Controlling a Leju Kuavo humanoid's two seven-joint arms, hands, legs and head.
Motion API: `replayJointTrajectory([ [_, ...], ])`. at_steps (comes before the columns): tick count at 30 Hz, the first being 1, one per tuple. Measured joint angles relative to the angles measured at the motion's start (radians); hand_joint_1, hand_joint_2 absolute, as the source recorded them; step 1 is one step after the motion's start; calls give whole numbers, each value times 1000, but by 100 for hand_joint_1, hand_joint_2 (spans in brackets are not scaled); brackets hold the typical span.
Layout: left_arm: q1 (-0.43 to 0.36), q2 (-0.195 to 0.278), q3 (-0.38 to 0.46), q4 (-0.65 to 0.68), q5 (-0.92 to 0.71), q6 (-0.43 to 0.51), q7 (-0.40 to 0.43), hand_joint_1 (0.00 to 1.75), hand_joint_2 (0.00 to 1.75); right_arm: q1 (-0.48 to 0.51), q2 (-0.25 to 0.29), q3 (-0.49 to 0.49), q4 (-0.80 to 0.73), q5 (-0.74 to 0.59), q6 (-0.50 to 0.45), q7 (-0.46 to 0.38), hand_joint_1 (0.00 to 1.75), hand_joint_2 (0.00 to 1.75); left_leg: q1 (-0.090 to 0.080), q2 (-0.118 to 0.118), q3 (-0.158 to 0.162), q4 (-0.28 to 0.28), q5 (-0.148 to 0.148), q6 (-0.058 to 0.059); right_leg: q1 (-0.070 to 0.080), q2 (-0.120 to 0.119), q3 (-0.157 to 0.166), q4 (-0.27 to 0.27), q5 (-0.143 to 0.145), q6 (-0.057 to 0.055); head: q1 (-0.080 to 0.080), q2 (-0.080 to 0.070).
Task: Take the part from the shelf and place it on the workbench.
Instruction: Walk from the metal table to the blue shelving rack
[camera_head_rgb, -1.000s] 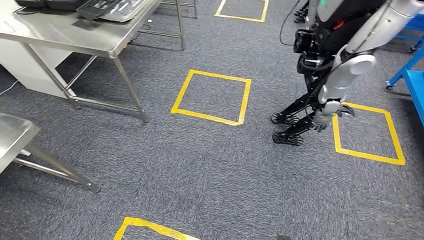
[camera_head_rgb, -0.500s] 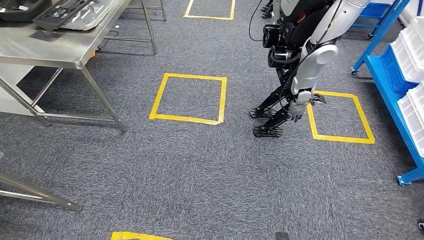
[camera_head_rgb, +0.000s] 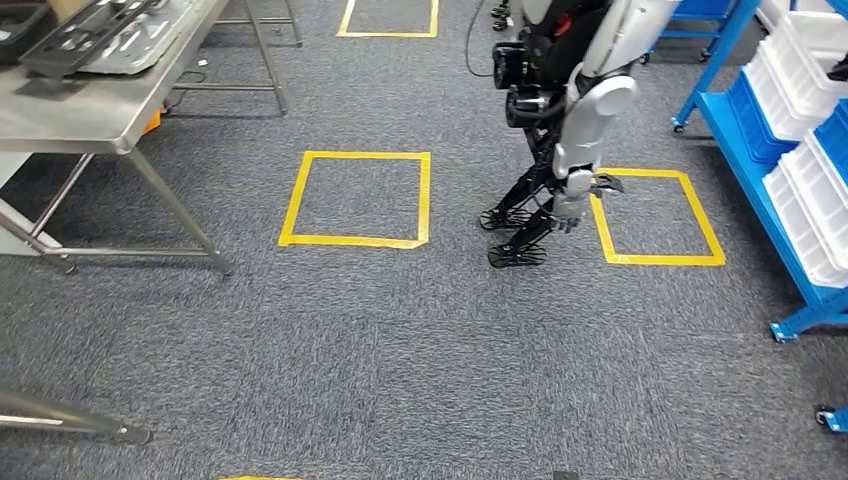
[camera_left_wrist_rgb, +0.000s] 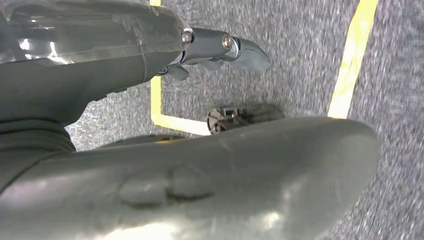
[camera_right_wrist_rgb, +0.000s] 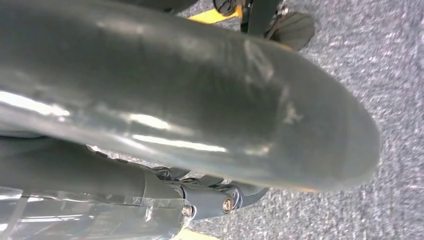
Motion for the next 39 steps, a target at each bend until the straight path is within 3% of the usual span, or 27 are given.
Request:
replayJointTrajectory([
  [2, 0, 0, 0, 0, 0, -1, 1, 0, 0, 1, 0, 3, 0, -1, 0, 2, 0, 0, 5, -16, -6, 27, -22, -12, -1, 11, 2, -5, 3, -13, -6, 0],
  [3, 0, 0, 0, 0, 0, -1, 1, 0, 0, 0, 0, 4, 1, -1, 0, 3, 0, 0, 6, -30, -22, 68, -47, -15, -2, 15, 4, -8, 5, -19, -10, 0],
  [5, 2, 0, 0, 0, 1, -2, 1, 0, 0, -2, -1, 5, 1, -1, 0, 3, 0, 0, 6, -50, -80, 194, -109, -17, 1, 27, 4, -8, 4, -27, -19, 0],
  [6, 5, 0, 0, 0, 1, -2, 1, 0, 0, -2, -1, 5, 1, -2, 0, 3, 0, 0, 6, -53, -109, 251, -128, -17, 3, 34, 5, -8, 4, -29, -22, 0],
  [7, 7, 0, 0, 0, 1, -2, 2, 0, 0, -2, -1, 5, 1, -2, 0, 3, 0, 0, 6, -55, -125, 280, -130, -15, 5, 43, 5, -7, 4, -30, -24, 0],
  [8, 8, 0, 0, 0, 1, -2, 2, 0, 0, -2, -1, 6, 1, -2, 0, 3, 0, 0, 5, -56, -125, 272, -113, -12, 6, 52, 7, -7, 3, -30, -26, 0],
  [9, 8, 0, 0, 0, 1, -3, 3, 0, 0, -2, 0, 6, 1, -2, 1, 4, 0, 0, 4, -60, -107, 227, -79, -8, 6, 61, 9, -6, 3, -29, -28, 0],
  [11, 8, 1, 0, 0, 1, -5, 5, 0, 0, -2, 0, 6, 1, -2, 3, 5, 0, 0, 3, -87, -53, 94, -10, 2, 7, 77, 11, -4, 0, -26, -32, 0],
  [12, 8, 2, 0, 0, 1, -6, 6, 0, 0, -3, 1, 7, 1, -3, 4, 6, 0, 0, 2, -100, -35, 45, 10, 4, 7, 84, 10, -2, -1, -22, -34, 0],
  [13, 7, 2, 0, 0, 1, -7, 6, 0, 0, -3, 1, 7, 1, -4, 5, 6, 0, 0, 1, -110, -26, 20, 16, 7, 7, 90, 8, -1, -1, -17, -35, 0],
  [15, 7, 2, 0, 0, 1, -7, 6, 0, 0, -2, 1, 8, 1, -4, 6, 7, 0, 0, -1, -103, -25, 11, 17, 13, 5, 102, 5, -3, 0, -6, -35, 0],
  [18, 5, 2, 0, 0, 2, -7, 7, 0, 0, -1, 2, 11, 1, -3, 6, 7, 0, 0, 4, -81, -18, -7, 27, 31, 2, 76, -9, 35, -28, 7, -29, 0],
  [20, 5, 2, 0, 0, 2, -7, 7, 0, 0, -2, 2, 12, 1, -3, 6, 7, 0, 0, 4, -74, -16, -11, 29, 36, 1, 55, -23, 68, -52, 10, -22, 0],
  [24, 5, 2, 0, 0, 3, -7, 7, 0, 0, -3, 2, 12, 1, -3, 6, 7, 0, 0, 4, -72, -16, -11, 28, 37, 0, 53, -30, 81, -60, 11, -21, 0],
  [27, 8, 2, 0, 0, 3, -7, 7, 0, 0, -4, 2, 13, 1, -4, 6, 8, 0, 0, 2, -55, -16, -10, 27, 38, -4, 41, -91, 205, -112, 18, -14, 0],
  [29, 9, 2, 0, 0, 3, -7, 8, 0, 0, -3, 3, 14, 1, -4, 6, 10, 0, 0, 1, -28, -10, -5, 17, 27, -10, 13, -63, 139, -66, 23, -1, 0],
  [31, 8, 2, 0, 0, 4, -7, 9, 0, 0, -1, 3, 15, 1, -6, 6, 11, 0, 0, 0, -8, -1, -1, 6, 9, -8, -5, -2, 5, 2, 14, 4, 0],
  [33, 6, 2, 0, 0, 5, -7, 9, 0, 0, -1, 3, 17, 1, -9, 5, 11, 0, 0, 3, -3, 3, 1, 0, -4, -3, 6, -1, 0, 2, -1, -3, 0],
  [35, 5, 2, 0, 0, 5, -7, 11, 0, 0, -2, 3, 18, 1, -11, 4, 11, 0, 0, 8, -21, -9, 46, -33, -14, -3, 17, 1, -5, 5, -15, -9, 0],
  [38, 7, 2, 0, 0, 6, -7, 12, 0, 0, -4, 2, 19, 1, -14, 3, 10, 0, 0, 8, -50, -93, 232, -125, -17, 0, 33, 2, -6, 5, -26, -24, 0],
  [39, 9, 2, 0, 0, 6, -7, 13, 0, 0, -4, 2, 20, 1, -15, 3, 10, 0, 0, 7, -53, -117, 279, -137, -16, 2, 40, 3, -6, 5, -28, -27, 0],
])
